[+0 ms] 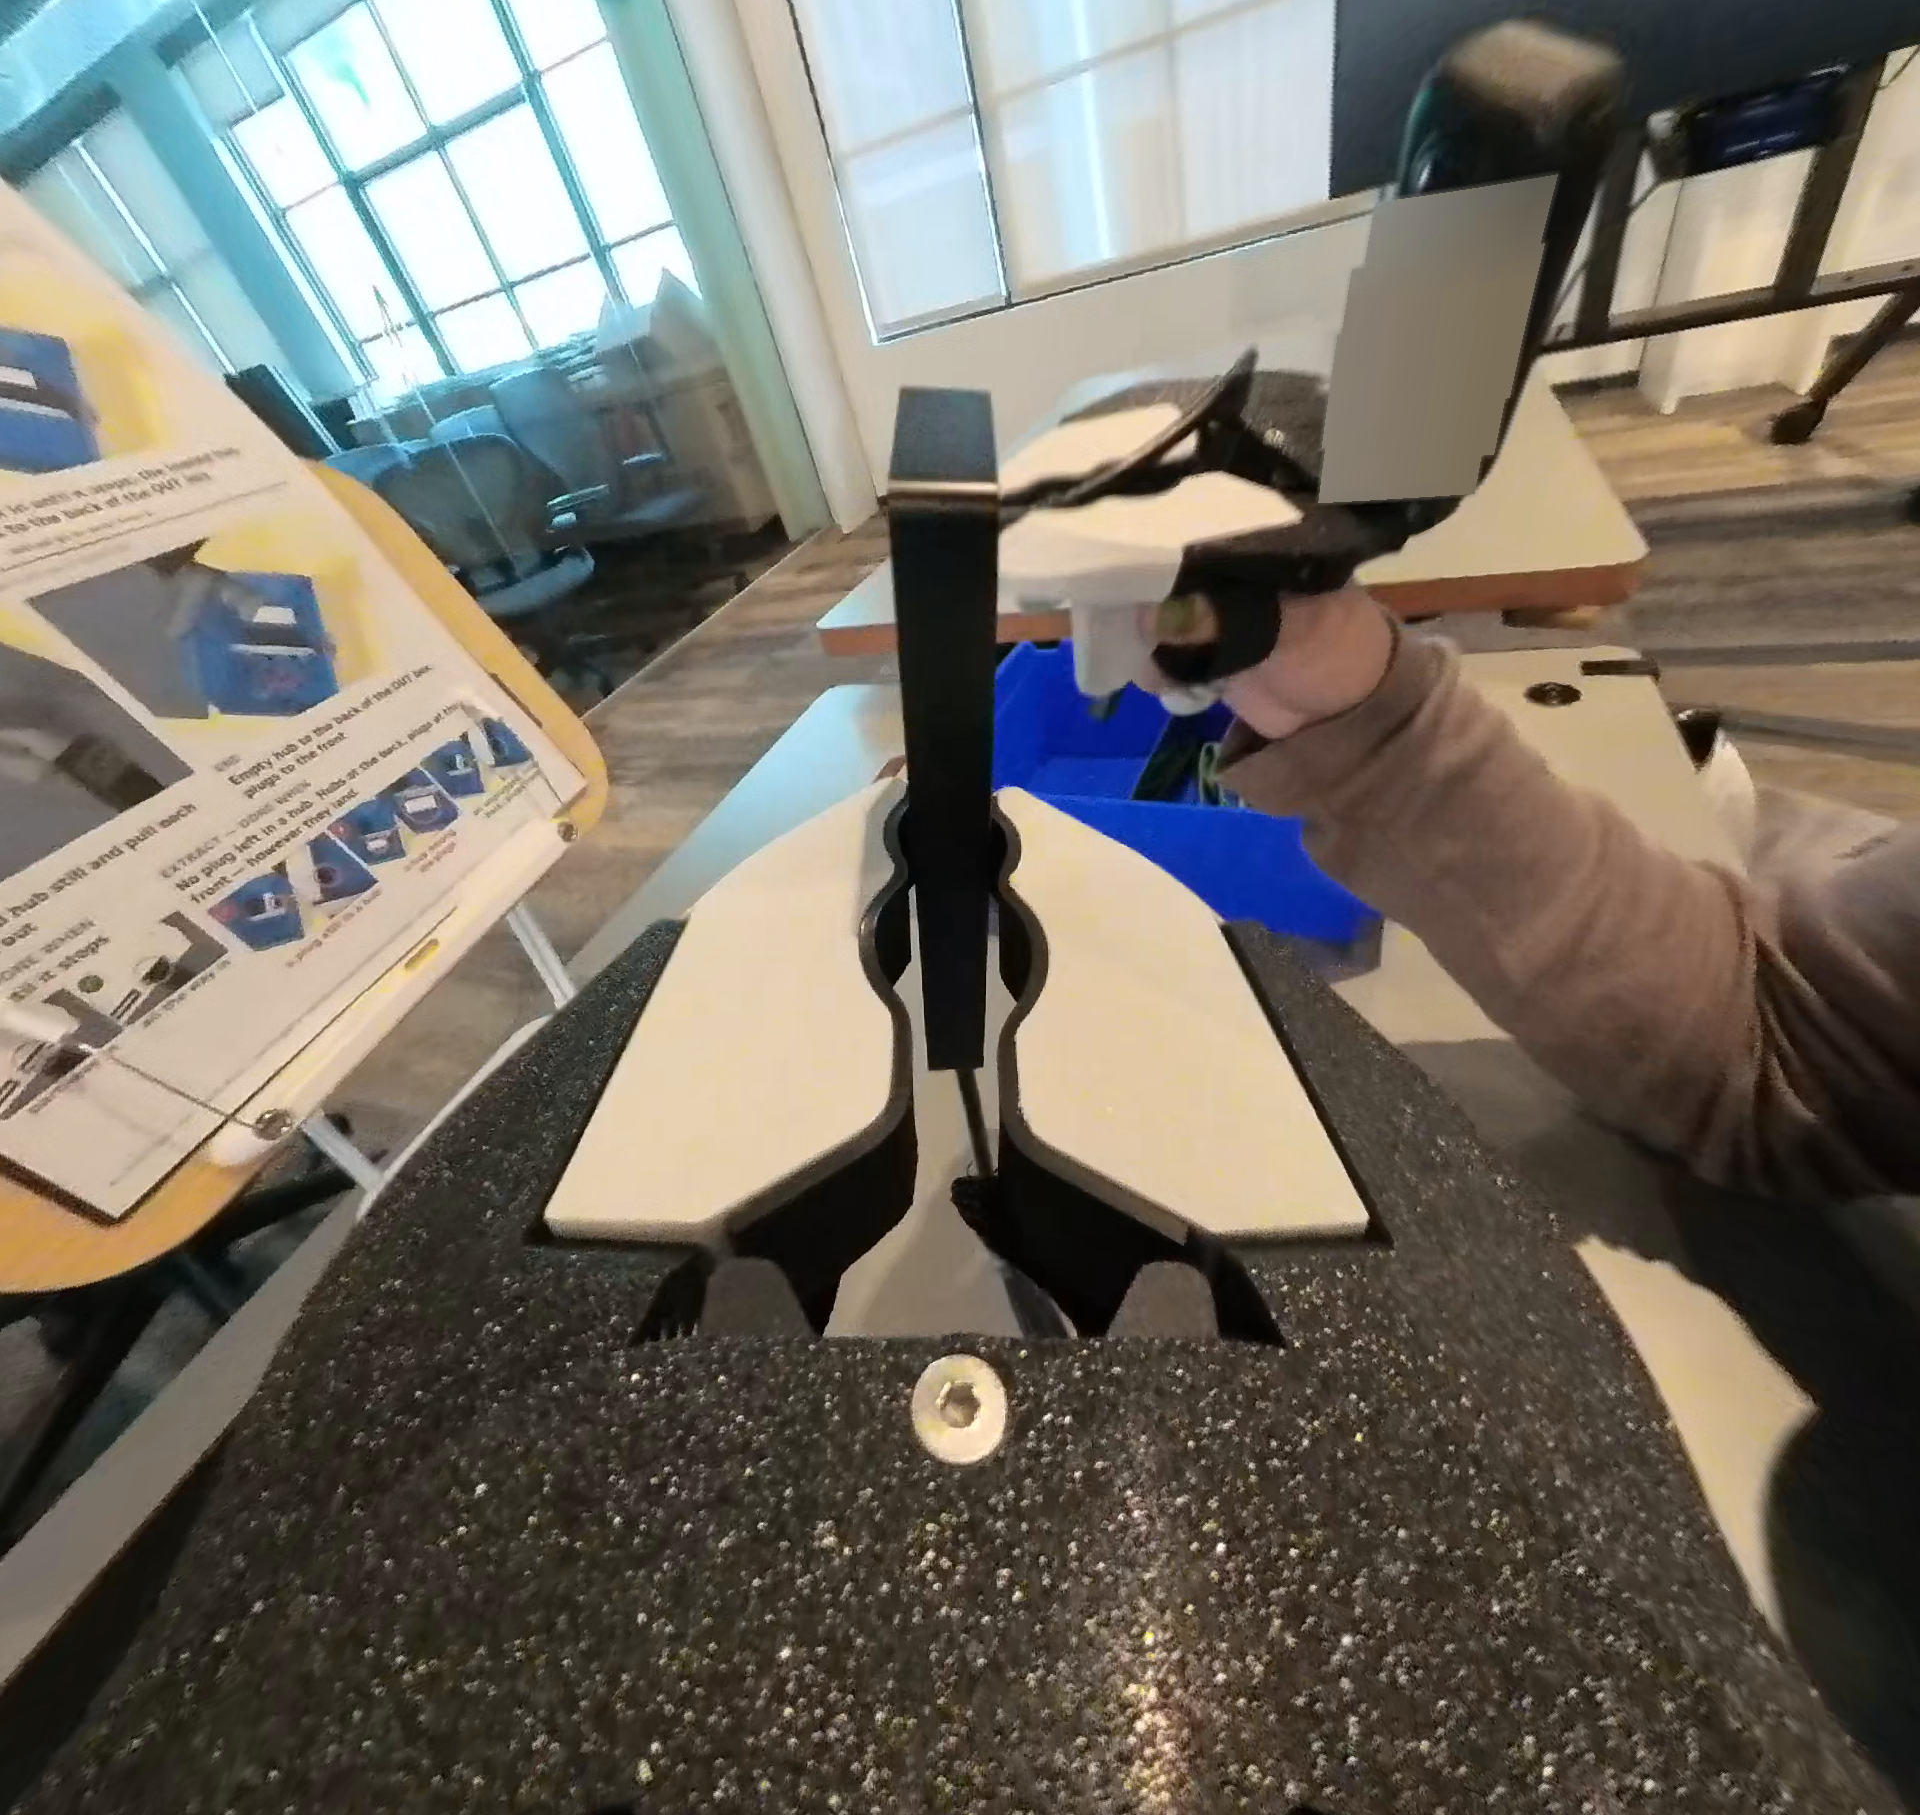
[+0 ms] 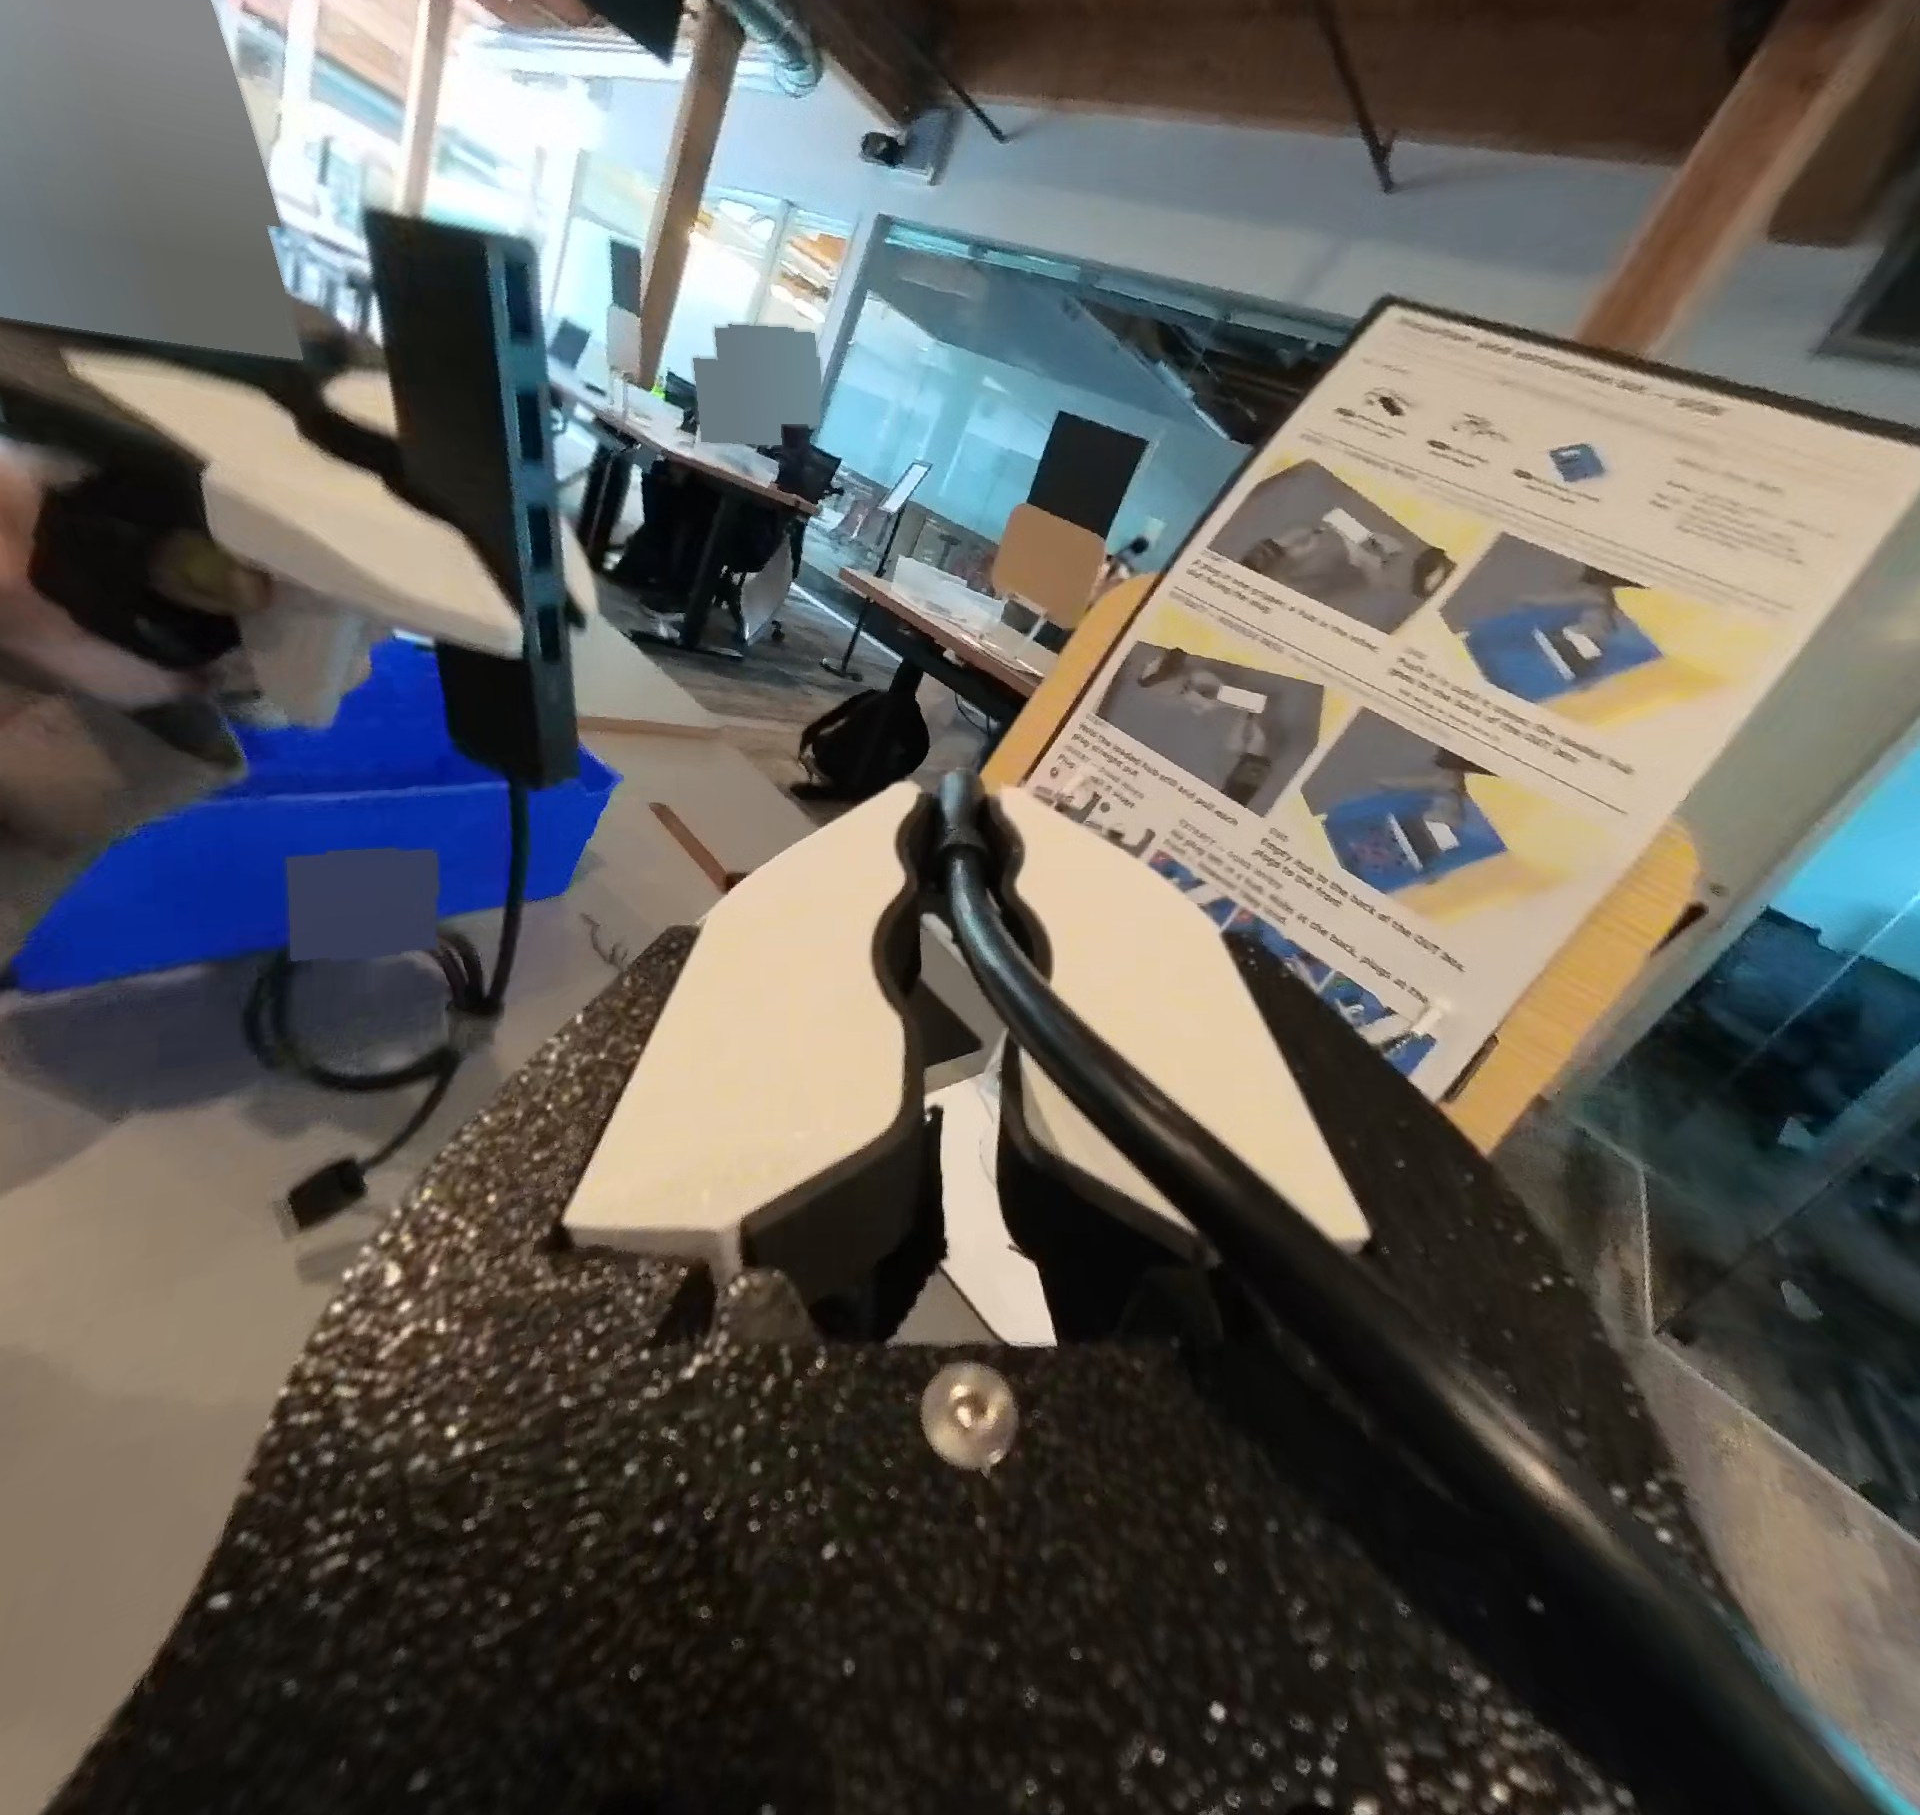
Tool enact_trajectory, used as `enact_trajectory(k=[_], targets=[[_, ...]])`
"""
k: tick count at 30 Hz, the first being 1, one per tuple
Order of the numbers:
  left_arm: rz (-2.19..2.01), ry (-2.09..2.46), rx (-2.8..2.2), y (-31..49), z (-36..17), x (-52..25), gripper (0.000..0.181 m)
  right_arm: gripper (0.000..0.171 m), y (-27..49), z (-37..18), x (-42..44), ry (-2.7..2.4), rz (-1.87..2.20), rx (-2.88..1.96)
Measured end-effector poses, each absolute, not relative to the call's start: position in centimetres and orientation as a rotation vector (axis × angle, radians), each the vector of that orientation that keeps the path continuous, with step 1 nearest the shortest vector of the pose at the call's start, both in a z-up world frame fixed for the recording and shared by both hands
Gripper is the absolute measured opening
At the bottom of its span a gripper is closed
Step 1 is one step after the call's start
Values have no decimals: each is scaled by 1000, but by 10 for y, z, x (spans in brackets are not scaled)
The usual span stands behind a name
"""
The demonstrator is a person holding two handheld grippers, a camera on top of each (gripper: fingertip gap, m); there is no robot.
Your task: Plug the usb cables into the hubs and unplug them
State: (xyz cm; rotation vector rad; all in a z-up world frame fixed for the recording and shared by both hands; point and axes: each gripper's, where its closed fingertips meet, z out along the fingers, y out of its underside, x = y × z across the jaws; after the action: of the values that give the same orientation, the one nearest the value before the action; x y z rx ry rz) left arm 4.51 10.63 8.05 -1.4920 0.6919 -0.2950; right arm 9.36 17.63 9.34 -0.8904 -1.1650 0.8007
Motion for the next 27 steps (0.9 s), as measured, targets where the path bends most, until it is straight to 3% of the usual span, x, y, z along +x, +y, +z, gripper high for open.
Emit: enact_trajectory(k=[12,18,27], targets=[[-536,655,-1419,126,81,41,12,8,195,106,148,-1063,677,-1008],[-539,726,-1471,139,63,55,11,8,223,74,202,-1213,457,-1215],[-586,851,-1510,152,42,95,12,9,234,24,256,-1683,542,-1581]])
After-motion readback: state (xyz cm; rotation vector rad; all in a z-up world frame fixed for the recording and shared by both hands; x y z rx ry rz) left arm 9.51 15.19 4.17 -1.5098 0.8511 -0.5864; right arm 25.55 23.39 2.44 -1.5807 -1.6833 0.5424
